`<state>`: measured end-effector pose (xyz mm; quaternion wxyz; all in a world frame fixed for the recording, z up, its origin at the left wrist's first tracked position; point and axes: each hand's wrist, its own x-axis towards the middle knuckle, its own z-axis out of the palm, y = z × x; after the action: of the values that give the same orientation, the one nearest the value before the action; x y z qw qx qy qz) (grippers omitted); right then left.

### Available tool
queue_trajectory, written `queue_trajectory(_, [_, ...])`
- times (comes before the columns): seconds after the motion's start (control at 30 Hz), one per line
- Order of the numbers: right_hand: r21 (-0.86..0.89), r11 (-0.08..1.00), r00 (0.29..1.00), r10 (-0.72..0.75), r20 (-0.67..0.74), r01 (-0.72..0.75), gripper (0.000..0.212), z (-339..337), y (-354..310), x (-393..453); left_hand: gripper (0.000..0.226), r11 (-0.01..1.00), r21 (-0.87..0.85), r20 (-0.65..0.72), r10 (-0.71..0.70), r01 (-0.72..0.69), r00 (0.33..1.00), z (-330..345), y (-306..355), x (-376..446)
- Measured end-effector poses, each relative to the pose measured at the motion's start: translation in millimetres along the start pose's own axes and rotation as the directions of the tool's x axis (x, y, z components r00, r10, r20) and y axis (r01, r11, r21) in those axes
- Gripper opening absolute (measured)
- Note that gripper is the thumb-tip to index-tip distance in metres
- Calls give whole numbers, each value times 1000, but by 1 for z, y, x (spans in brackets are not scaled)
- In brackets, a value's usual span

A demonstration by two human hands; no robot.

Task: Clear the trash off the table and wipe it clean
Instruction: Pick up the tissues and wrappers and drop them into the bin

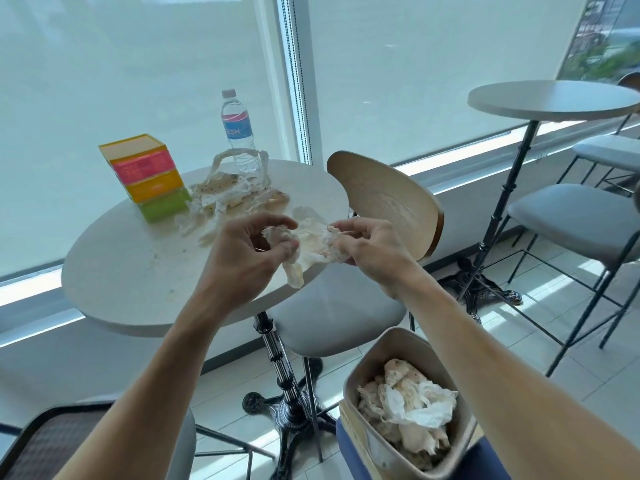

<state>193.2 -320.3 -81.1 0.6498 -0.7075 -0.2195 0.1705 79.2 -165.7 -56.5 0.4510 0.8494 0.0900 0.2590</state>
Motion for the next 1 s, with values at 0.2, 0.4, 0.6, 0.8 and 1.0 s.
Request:
queue_trajectory(0.2, [59,998,999,20,-46,-17,21,-3,2,-3,20,1000,-20,-3,7,-7,1000,-3,1,-3])
queue_trajectory(0.4, [32,998,998,53,-37,-52,13,-31,15,-17,20,999,-53,43,3,-1,999,7,7,-7])
queue_trajectory(0.6, [-277,936,973,230,11,-218,8,-59,62,-34,19,995,-103,159,8,8,987,36,6,-15])
queue_trajectory(0.8, [-536,794,920,384,75,-287,24,-81,89,-53,24,992,-115,280,-19,53,960,73,-2,-26])
queue_trajectory(1.0, [-396,875,956,290,-33,-279,19,-97,82,-53,24,989,-56,432,-99,137,896,113,-14,-45])
